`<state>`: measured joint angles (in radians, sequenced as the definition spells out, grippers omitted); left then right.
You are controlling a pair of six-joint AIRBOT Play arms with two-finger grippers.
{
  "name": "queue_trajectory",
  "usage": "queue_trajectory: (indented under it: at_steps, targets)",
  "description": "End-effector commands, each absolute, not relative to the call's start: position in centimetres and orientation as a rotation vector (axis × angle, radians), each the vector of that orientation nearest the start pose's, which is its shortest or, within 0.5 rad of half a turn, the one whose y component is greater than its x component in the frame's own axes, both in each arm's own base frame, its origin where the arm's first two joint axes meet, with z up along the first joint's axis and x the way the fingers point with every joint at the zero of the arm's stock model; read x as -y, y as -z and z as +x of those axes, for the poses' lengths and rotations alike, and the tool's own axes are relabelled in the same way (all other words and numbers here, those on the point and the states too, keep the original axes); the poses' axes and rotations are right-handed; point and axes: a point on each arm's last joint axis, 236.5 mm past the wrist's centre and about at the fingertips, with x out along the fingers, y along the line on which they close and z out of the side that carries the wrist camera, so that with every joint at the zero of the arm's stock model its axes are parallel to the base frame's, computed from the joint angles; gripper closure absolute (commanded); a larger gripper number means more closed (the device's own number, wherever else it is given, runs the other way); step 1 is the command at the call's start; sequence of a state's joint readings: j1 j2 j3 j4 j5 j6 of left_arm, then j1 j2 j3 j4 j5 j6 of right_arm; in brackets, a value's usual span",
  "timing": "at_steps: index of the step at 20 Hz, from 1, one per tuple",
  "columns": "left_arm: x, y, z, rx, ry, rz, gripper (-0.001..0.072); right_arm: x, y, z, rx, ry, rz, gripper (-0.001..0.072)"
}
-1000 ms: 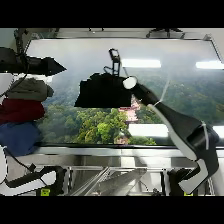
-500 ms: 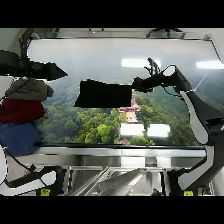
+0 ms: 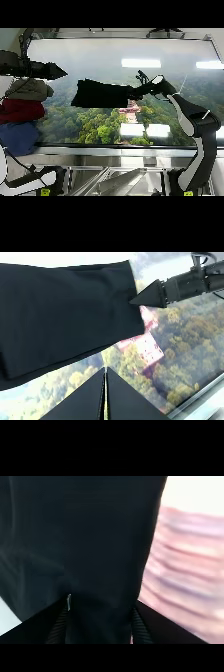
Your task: Fold the shirts.
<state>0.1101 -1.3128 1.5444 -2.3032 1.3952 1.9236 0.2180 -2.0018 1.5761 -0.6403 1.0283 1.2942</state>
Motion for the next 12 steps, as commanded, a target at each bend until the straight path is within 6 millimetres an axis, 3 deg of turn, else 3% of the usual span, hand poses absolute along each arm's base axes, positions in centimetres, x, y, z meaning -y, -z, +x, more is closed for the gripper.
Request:
queue_trajectory:
  at_steps: [1, 2, 4, 5, 6, 9, 10, 12]
  targets:
    - [11.1, -17.5, 41.2, -0.961, 0.642, -0.272, 0.0693, -29.3, 9.2, 48.0, -1.296, -0.681, 0.604, 0.0367]
    - [11.1, -17.5, 41.1, -0.964, 0.643, -0.272, 0.0693, -29.6, 8.9, 48.2, -1.281, -0.693, 0.611, 0.0497]
    - [11.2, -17.4, 40.8, -0.974, 0.649, -0.271, 0.0693, -30.0, 8.3, 48.4, -1.270, -0.702, 0.644, 0.0515]
    - [11.3, -17.3, 40.7, -0.981, 0.654, -0.270, 0.0693, -30.1, 8.3, 48.4, -1.270, -0.703, 0.643, 0.0644]
    - [11.3, -17.3, 40.6, -0.982, 0.655, -0.269, 0.0693, -30.1, 8.3, 48.4, -1.267, -0.708, 0.637, 0.0693]
    - [11.4, -17.2, 40.4, -0.993, 0.661, -0.268, 0.0693, -29.5, 6.9, 48.8, -1.240, -0.716, 0.630, 0.0694]
    - [11.4, -17.2, 40.2, -0.999, 0.665, -0.267, 0.0693, -28.4, 5.6, 49.6, -1.203, -0.702, 0.626, 0.0694]
    - [11.4, -17.0, 39.8, -1.015, 0.673, -0.265, 0.0693, -23.7, 2.2, 51.8, -1.121, -0.625, 0.605, 0.0695]
